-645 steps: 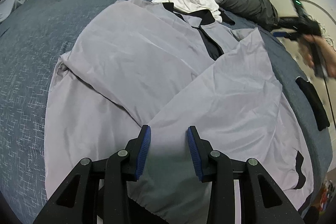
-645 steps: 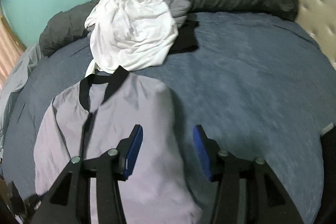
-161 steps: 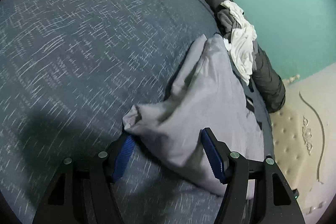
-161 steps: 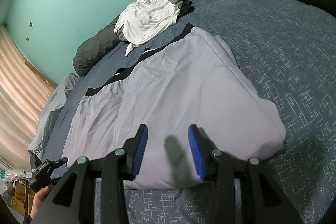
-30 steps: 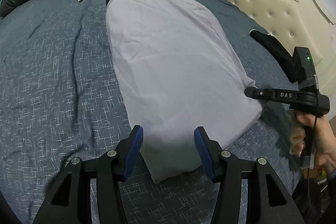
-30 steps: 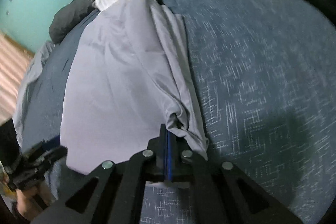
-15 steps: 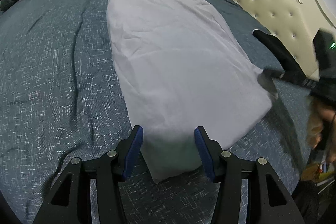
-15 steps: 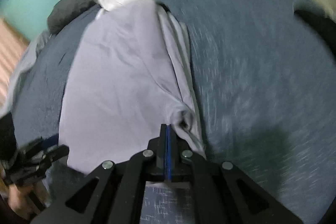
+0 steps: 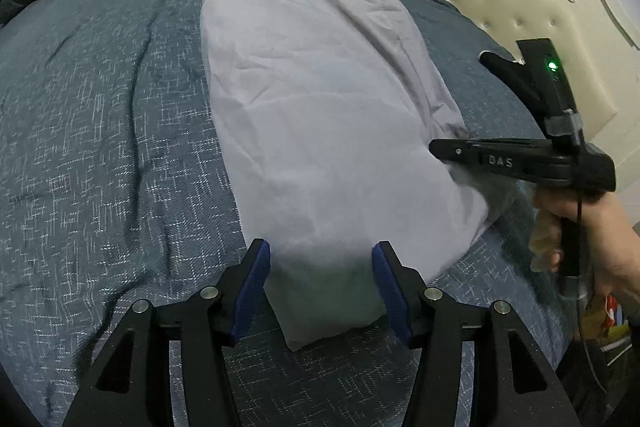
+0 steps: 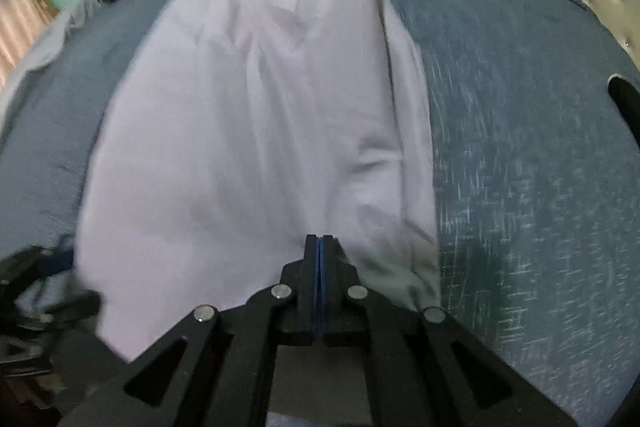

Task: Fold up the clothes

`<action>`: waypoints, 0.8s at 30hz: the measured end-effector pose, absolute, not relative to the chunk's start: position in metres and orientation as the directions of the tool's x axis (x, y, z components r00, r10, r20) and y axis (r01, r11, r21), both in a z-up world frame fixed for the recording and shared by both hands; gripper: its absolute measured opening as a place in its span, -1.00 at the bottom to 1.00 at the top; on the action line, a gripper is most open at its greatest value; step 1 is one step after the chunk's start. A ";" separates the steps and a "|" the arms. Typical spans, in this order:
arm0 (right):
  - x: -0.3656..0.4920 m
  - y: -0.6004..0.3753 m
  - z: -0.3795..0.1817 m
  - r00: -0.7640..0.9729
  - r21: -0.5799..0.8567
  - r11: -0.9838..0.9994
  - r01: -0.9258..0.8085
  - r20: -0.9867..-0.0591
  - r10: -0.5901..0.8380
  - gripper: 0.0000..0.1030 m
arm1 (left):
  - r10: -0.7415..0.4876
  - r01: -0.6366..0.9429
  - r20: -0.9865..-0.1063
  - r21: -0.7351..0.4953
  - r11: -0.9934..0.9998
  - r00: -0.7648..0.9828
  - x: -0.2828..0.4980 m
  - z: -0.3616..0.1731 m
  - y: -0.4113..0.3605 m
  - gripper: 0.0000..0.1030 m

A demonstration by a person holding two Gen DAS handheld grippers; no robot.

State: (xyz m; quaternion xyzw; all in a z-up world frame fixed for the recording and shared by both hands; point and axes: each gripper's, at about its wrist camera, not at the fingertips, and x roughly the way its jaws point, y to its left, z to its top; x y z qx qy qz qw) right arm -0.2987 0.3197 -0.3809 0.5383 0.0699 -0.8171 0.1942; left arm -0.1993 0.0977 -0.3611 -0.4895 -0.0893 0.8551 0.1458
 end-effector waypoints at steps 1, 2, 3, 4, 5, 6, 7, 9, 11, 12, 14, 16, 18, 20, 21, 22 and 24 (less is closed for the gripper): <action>-0.300 0.320 -0.382 -0.346 0.095 -0.917 0.388 -0.907 -0.241 -1.00 | 0.340 -0.162 -0.811 -0.299 -0.940 -0.476 -0.200 -0.361 0.097 0.13; -0.300 0.320 -0.383 -0.346 0.094 -0.918 0.385 -0.908 -0.238 -1.00 | 0.343 -0.161 -0.811 -0.303 -0.939 -0.473 -0.200 -0.361 0.097 0.14; -0.300 0.319 -0.384 -0.348 0.086 -0.917 0.390 -0.908 -0.233 -1.00 | 0.347 -0.158 -0.811 -0.309 -0.938 -0.470 -0.201 -0.360 0.097 0.14; -0.300 0.319 -0.384 -0.349 0.082 -0.916 0.394 -0.908 -0.231 -1.00 | 0.350 -0.156 -0.811 -0.314 -0.936 -0.469 -0.201 -0.359 0.096 0.14; -0.300 0.319 -0.384 -0.349 0.080 -0.915 0.396 -0.908 -0.230 -1.00 | 0.353 -0.153 -0.809 -0.319 -0.935 -0.470 -0.201 -0.357 0.096 0.14; -0.300 0.319 -0.384 -0.350 0.078 -0.914 0.398 -0.908 -0.229 -1.00 | 0.355 -0.152 -0.806 -0.322 -0.934 -0.473 -0.202 -0.354 0.095 0.14; -0.301 0.319 -0.384 -0.345 0.083 -0.916 0.393 -0.910 -0.230 -1.00 | 0.355 -0.151 -0.802 -0.323 -0.934 -0.480 -0.202 -0.350 0.094 0.14; -0.301 0.318 -0.377 -0.330 0.086 -0.917 0.390 -0.916 -0.227 -1.00 | 0.358 -0.151 -0.793 -0.327 -0.933 -0.494 -0.203 -0.344 0.091 0.14; -0.301 0.315 -0.363 -0.343 0.065 -0.906 0.417 -0.913 -0.223 -1.00 | 0.364 -0.151 -0.776 -0.336 -0.930 -0.515 -0.204 -0.336 0.084 0.14; -0.301 0.314 -0.353 -0.358 0.051 -0.901 0.432 -0.907 -0.223 -1.00 | 0.365 -0.152 -0.768 -0.337 -0.929 -0.526 -0.204 -0.332 0.082 0.14; -0.304 0.314 -0.331 -0.397 0.048 -0.896 0.442 -0.885 -0.243 -1.00 | 0.361 -0.155 -0.756 -0.332 -0.930 -0.546 -0.207 -0.326 0.080 0.14; -0.315 0.310 -0.309 -0.421 0.062 -0.894 0.444 -0.867 -0.268 -1.00 | 0.358 -0.153 -0.751 -0.331 -0.931 -0.554 -0.213 -0.326 0.083 0.14; -0.330 0.298 -0.296 -0.422 0.075 -0.888 0.454 -0.859 -0.289 -1.00 | 0.358 -0.151 -0.760 -0.331 -0.931 -0.543 -0.222 -0.330 0.083 0.14; -0.353 0.278 -0.289 -0.413 0.076 -0.878 0.473 -0.861 -0.297 -1.00 | 0.355 -0.146 -0.770 -0.329 -0.933 -0.530 -0.229 -0.336 0.083 0.14; -0.357 0.276 -0.288 -0.410 0.067 -0.873 0.482 -0.864 -0.293 -1.00 | 0.353 -0.141 -0.776 -0.329 -0.934 -0.524 -0.230 -0.338 0.082 0.14; -0.359 0.275 -0.287 -0.408 0.057 -0.869 0.492 -0.866 -0.288 -1.00 | 0.351 -0.139 -0.779 -0.328 -0.934 -0.519 -0.230 -0.340 0.082 0.14; -0.370 0.271 -0.287 -0.405 0.046 -0.862 0.505 -0.869 -0.284 -1.00 | 0.350 -0.142 -0.782 -0.325 -0.935 -0.515 -0.231 -0.342 0.082 0.14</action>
